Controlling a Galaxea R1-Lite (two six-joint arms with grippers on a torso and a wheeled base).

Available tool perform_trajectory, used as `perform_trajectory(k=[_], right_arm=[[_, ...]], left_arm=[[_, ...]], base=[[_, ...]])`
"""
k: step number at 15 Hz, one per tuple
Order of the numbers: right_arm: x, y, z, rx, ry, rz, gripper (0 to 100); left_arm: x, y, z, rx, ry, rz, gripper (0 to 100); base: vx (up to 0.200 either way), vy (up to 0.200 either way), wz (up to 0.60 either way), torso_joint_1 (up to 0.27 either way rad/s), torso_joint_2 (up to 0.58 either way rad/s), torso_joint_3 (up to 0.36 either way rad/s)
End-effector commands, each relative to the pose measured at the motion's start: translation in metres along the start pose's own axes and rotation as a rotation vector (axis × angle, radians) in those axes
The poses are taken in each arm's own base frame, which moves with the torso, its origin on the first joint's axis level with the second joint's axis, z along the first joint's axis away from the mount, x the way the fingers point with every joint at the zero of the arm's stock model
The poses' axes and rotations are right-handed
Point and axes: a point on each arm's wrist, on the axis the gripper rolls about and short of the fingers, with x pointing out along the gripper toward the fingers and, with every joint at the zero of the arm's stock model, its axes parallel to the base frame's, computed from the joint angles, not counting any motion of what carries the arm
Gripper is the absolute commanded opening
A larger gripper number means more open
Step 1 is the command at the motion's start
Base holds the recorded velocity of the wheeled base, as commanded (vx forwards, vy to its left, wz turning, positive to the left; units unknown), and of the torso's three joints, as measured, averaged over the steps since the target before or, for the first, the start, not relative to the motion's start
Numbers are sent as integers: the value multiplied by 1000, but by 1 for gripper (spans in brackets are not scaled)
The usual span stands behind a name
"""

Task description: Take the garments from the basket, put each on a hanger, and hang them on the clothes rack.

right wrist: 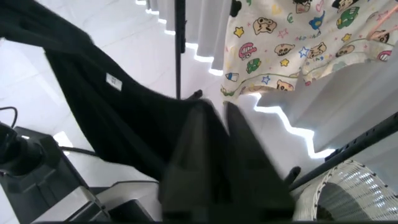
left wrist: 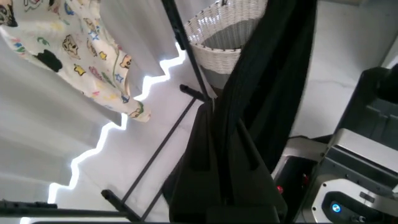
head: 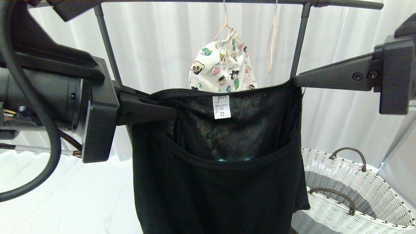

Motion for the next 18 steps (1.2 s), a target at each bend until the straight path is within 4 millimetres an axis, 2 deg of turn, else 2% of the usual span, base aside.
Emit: perform_trajectory(k=[1,5,8,11,13,15,18], right_arm=[[-2,0,-1,2,0,1,100],[-9,-4,-12,7,24,-17,100],[-12,-21,-20,46,57,-168,100],[-17,-36,-35,111,197,-367,100],[-17,-43,-40,160,216,-481,100],[-11,-46,-43,188,221,-538,100],[-3,-49,-52,177,248,-648,100]], left_arm=[[3,1,0,-2,9,2,0],[15,5,-3,-10,69,93,0],[19,11,-11,-21,119,172,0],[6,22,-27,-58,183,266,0],[-12,31,-45,-117,317,356,0],[-16,38,-54,-145,406,459,0],[-16,39,-60,-163,433,494,0]], base=[[0,0,0,0,0,0],[0,0,0,0,0,0],[0,0,0,0,0,0],[0,0,0,0,0,0],[0,0,0,0,0,0],[0,0,0,0,0,0],[0,0,0,0,0,0]])
